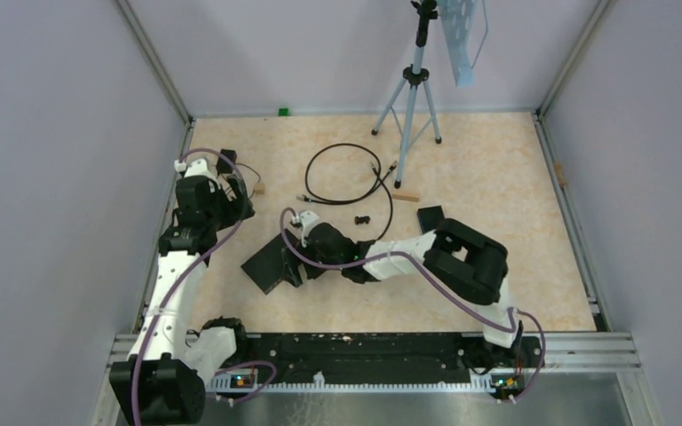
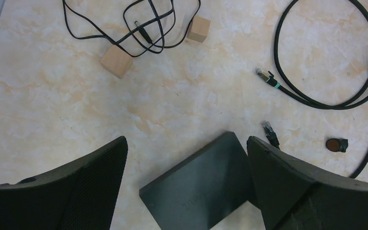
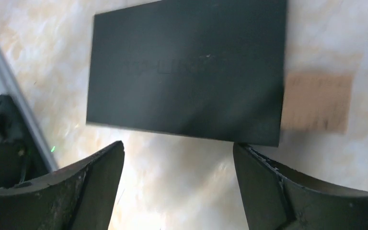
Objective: Insert the plug into the switch port
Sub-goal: Move the connector to the corner of the board.
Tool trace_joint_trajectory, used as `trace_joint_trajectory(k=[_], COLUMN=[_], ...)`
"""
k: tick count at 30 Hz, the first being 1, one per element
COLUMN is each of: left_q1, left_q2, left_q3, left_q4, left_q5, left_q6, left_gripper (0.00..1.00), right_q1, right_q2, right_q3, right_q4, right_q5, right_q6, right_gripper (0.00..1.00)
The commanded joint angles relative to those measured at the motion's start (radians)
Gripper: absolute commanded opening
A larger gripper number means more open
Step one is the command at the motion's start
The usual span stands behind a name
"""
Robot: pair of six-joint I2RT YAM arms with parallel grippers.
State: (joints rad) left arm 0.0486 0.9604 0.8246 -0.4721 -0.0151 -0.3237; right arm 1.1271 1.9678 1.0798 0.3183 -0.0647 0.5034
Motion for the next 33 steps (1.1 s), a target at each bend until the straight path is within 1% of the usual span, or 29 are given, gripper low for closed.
trace_joint_trajectory(k=[1,4,6,9,13,15,18,20,22,25,27,28,30,33], left_q1=[0.010,0.012,0.013,0.014,0.015,0.015,0.016,0.014,0.015,0.015,0.014,0.014,0.015,0.014], left_q2=[0.002,0.002,0.003,0.018,0.068,0.081,0.075,0.058,0.035,0.003,-0.015,-0.021,-0.033,-0.045], left_q3=[0.018,0.026,0.026,0.014,0.010,0.006,0.009,-0.002,-0.021,-0.035,-0.041,-0.042,-0.036,-0.024], left_q4=[0.032,0.026,0.028,0.044,0.061,0.081,0.107,0.135,0.159,0.168,0.166,0.159,0.144,0.117], left_q5=[0.004,-0.003,-0.010,-0.004,0.010,0.042,0.087,0.106,0.107,0.105,0.102,0.097,0.084,0.072], left_q6=[-0.020,-0.016,-0.012,-0.018,-0.047,-0.058,-0.042,-0.035,-0.030,-0.019,0.004,0.012,0.030,0.049], left_gripper=[0.99,0.99,0.99,0.99,0.99,0.99,0.99,0.99,0.99,0.99,0.99,0.99,0.99,0.99], right_q1=[-0.050,-0.061,-0.060,-0.061,-0.061,-0.062,-0.065,-0.069,-0.074,-0.074,-0.075,-0.074,-0.074,-0.075], right_q2=[0.116,0.092,0.022,-0.110,-0.302,-0.390,-0.506,-0.554,-0.577,-0.556,-0.522,-0.503,-0.482,-0.457], right_q3=[0.185,0.199,0.138,-0.006,-0.165,-0.218,-0.261,-0.277,-0.272,-0.193,-0.130,-0.104,-0.088,-0.084], right_q4=[-0.118,-0.118,-0.093,-0.078,-0.123,-0.159,-0.236,-0.270,-0.304,-0.431,-0.504,-0.525,-0.506,-0.451], right_q5=[0.100,0.077,0.069,0.068,0.133,0.163,0.212,0.254,0.307,0.386,0.424,0.418,0.376,0.342], right_q6=[-0.065,-0.106,-0.128,-0.143,-0.137,-0.134,-0.148,-0.171,-0.204,-0.266,-0.291,-0.312,-0.344,-0.341], right_gripper=[0.83,0.83,0.83,0.83,0.84,0.84,0.84,0.84,0.84,0.84,0.79,0.76,0.76,0.77])
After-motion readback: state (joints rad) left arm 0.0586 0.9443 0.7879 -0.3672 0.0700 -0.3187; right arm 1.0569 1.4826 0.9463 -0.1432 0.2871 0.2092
